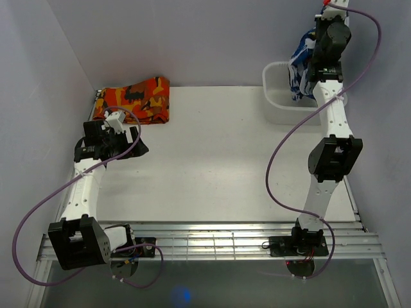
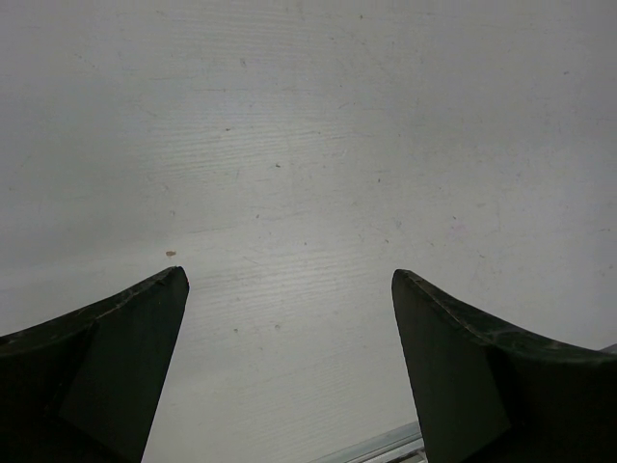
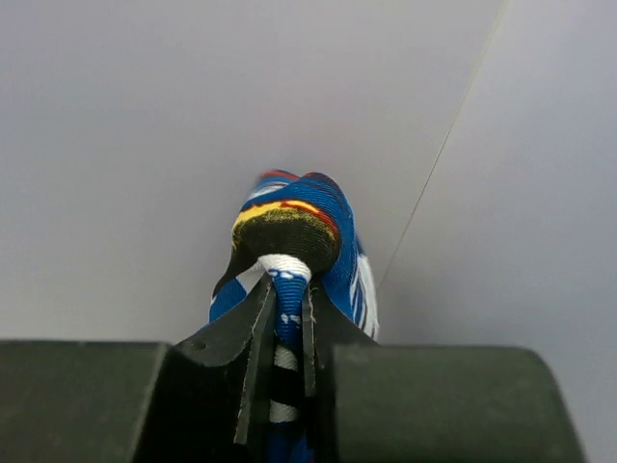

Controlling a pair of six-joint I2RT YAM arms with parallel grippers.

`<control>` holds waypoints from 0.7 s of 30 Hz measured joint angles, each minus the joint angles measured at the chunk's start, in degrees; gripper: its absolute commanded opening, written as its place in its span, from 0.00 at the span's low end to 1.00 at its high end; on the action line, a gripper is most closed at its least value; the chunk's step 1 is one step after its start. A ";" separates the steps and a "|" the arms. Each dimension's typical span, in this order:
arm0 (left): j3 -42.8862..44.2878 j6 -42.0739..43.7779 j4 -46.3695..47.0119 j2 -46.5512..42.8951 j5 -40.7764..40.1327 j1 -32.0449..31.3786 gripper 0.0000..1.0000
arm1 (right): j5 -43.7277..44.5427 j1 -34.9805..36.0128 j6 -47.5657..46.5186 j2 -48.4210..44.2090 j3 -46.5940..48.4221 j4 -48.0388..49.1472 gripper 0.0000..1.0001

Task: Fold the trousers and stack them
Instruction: Move the trousers to the center of the board

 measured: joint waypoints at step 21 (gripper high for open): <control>-2.58 -2.36 -0.50 -10.86 2.36 0.00 0.98 | -15.43 0.90 9.92 -37.88 4.24 33.75 0.08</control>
